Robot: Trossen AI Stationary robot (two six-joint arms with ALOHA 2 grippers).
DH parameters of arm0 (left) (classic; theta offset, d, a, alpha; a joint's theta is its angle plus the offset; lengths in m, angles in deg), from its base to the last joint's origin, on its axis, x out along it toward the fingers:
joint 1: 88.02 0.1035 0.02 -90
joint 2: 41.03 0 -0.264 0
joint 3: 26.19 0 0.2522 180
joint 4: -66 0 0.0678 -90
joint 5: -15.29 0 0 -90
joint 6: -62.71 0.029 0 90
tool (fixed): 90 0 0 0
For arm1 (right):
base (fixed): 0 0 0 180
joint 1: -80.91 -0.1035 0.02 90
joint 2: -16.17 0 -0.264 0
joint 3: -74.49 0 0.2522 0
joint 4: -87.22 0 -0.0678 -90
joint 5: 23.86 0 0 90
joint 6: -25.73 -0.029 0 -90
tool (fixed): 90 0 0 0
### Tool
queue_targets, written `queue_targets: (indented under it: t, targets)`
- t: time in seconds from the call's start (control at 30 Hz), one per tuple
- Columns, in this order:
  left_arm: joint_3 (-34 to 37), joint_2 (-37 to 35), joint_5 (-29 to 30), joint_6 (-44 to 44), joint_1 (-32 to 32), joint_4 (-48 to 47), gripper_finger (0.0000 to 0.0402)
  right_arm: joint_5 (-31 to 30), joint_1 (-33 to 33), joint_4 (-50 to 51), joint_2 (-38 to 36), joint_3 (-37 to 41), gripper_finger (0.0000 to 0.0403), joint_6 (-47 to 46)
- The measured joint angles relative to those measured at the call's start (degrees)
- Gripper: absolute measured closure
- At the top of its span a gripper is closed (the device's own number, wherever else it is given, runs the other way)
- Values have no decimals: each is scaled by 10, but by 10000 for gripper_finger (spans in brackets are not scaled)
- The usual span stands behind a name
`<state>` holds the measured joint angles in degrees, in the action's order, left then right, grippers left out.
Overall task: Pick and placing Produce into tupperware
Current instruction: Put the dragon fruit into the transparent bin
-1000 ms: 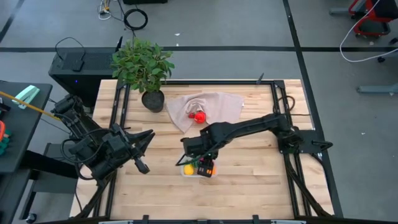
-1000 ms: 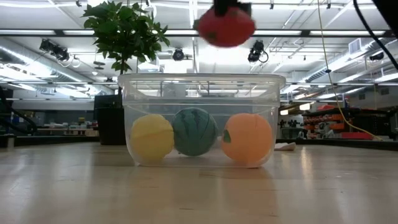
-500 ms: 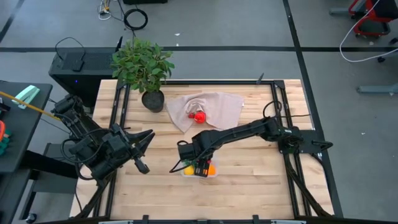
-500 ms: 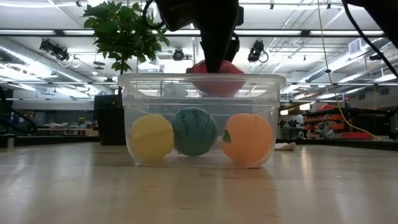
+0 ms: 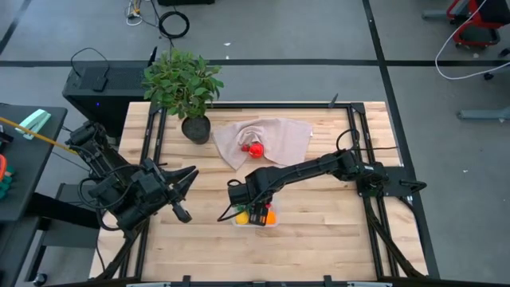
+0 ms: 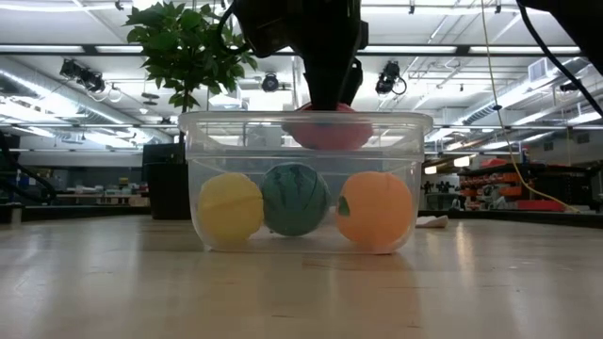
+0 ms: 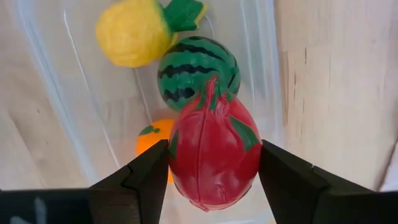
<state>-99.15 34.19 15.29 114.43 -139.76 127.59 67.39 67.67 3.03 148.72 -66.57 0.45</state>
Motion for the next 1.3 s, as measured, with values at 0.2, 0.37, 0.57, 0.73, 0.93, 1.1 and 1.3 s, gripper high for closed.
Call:
queue_targets:
  t: [0.2,0.37,0.57,0.73,0.93,1.1,1.3]
  targets:
    - [0,0,0,0,0,0,336,0,0,0,0,0,176,1]
    - [0,0,0,0,0,0,339,-9,0,0,0,0,175,14]
    - [0,0,0,0,0,0,333,-30,-1,0,0,0,174,29]
    - [0,0,0,0,0,0,333,-32,-1,0,0,0,174,31]
    - [0,0,0,0,-3,0,340,-31,-1,0,0,0,174,26]
    - [0,0,0,1,-10,0,336,-30,-1,0,0,0,174,10]
    - [0,0,0,1,-13,0,330,-27,-1,0,0,0,159,8]
